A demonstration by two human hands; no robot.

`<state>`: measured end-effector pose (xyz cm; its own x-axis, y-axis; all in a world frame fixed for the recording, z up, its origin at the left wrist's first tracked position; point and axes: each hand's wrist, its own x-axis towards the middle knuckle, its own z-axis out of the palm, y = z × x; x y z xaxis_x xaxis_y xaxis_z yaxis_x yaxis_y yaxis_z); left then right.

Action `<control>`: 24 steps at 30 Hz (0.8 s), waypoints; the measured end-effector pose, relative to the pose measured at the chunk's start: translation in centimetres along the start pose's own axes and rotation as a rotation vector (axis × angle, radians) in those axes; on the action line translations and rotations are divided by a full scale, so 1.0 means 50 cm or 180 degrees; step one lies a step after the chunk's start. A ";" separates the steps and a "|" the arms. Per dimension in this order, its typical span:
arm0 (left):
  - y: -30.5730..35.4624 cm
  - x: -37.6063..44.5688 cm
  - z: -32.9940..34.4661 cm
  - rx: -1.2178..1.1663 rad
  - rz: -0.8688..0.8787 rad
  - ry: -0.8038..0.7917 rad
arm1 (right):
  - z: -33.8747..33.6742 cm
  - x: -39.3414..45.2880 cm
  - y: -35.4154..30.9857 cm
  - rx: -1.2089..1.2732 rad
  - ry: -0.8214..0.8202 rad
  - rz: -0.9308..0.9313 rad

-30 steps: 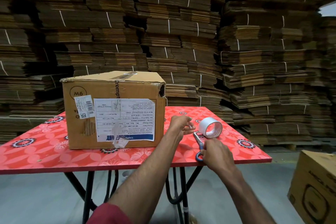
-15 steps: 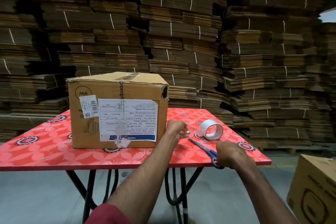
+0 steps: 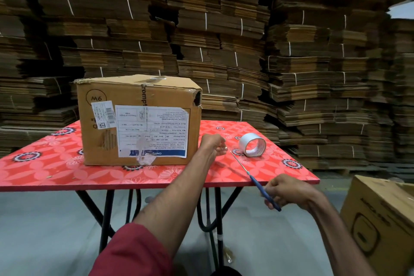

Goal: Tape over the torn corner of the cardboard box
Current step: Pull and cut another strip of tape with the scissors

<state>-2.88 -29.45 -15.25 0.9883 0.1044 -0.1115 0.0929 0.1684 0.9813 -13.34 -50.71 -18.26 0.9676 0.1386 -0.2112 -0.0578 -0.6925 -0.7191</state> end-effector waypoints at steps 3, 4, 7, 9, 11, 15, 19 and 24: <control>0.000 0.000 0.007 0.0006 -0.0022 -0.0018 | 0.012 -0.001 0.009 0.0334 -0.0015 -0.0016; -0.001 -0.002 0.009 0.0016 -0.0040 -0.0020 | 0.015 -0.002 0.010 0.0445 0.0003 -0.0016; -0.006 -0.001 0.015 0.0021 -0.0068 -0.0021 | 0.024 -0.003 0.015 0.0784 0.0039 0.0024; -0.009 0.002 0.014 0.0033 -0.0078 -0.0036 | 0.031 -0.005 0.023 0.1075 0.0098 0.0064; -0.012 0.006 0.012 0.0044 -0.0077 -0.0039 | 0.042 -0.004 0.039 0.1467 0.0172 0.0077; -0.014 0.008 0.004 0.0045 -0.0069 -0.0047 | 0.081 -0.007 0.076 0.2545 0.0065 0.0108; -0.014 0.007 -0.004 0.0051 -0.0080 -0.0049 | 0.107 -0.020 0.078 0.3550 -0.0089 0.0284; -0.015 0.003 -0.005 0.0058 -0.0091 -0.0019 | 0.115 -0.013 0.049 0.3858 -0.0388 0.0301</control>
<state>-2.81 -29.32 -16.04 0.9859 0.0941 -0.1386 0.1232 0.1535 0.9804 -15.53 -48.46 -23.69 0.9215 0.2341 -0.3100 -0.3815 0.3960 -0.8352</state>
